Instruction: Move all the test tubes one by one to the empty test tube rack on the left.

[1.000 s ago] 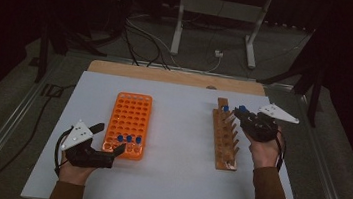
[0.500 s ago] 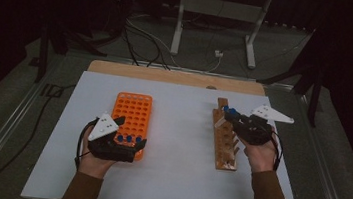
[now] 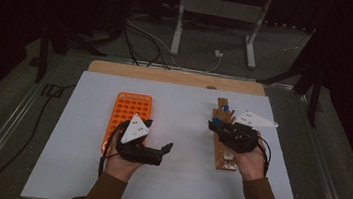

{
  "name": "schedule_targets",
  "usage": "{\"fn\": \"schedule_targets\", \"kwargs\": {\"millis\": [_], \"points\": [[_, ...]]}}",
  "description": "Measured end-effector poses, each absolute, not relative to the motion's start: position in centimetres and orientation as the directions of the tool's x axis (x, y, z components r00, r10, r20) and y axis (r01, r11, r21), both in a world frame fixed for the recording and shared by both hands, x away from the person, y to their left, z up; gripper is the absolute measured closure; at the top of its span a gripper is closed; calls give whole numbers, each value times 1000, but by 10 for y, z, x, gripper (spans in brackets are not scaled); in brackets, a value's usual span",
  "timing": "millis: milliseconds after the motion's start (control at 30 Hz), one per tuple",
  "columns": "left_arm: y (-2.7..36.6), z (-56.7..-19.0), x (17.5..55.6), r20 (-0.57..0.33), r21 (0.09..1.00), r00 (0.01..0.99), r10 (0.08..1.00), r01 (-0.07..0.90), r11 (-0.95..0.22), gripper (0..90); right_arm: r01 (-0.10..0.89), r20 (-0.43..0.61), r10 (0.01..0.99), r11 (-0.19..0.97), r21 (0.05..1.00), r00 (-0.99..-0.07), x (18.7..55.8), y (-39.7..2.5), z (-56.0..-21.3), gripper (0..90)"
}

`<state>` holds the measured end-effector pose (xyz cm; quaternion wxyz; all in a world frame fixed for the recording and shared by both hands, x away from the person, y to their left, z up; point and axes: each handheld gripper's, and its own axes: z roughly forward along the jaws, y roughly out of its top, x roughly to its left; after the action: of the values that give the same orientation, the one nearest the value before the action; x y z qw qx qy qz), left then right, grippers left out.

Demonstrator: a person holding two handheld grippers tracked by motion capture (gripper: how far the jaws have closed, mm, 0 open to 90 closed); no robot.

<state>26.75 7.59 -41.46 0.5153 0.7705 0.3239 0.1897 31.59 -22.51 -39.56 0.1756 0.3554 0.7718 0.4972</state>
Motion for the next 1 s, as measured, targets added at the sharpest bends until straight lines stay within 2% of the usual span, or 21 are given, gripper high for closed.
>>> {"fn": "schedule_targets", "kwargs": {"millis": [533, 667, 833, 1000], "points": [[23, -428, 271, -28, 896, 745, 666, 314, -314, 176, 393, 119, 661, 282, 875, -740, 300, -209, -401, 768], [14, -433, 273, -4, 888, 744, 668, 310, -339, 262, 396, 127, 640, 296, 869, -757, 297, -202, -404, 768], [9, -437, 276, -3, 887, 752, 660, 307, -346, 463, 391, 130, 623, 303, 869, -771, 293, -195, -403, 768], [7, -438, 276, -5, 891, 768, 640, 294, -346, 609, 387, 127, 610, 315, 867, -782, 292, -191, -403, 768]]}}
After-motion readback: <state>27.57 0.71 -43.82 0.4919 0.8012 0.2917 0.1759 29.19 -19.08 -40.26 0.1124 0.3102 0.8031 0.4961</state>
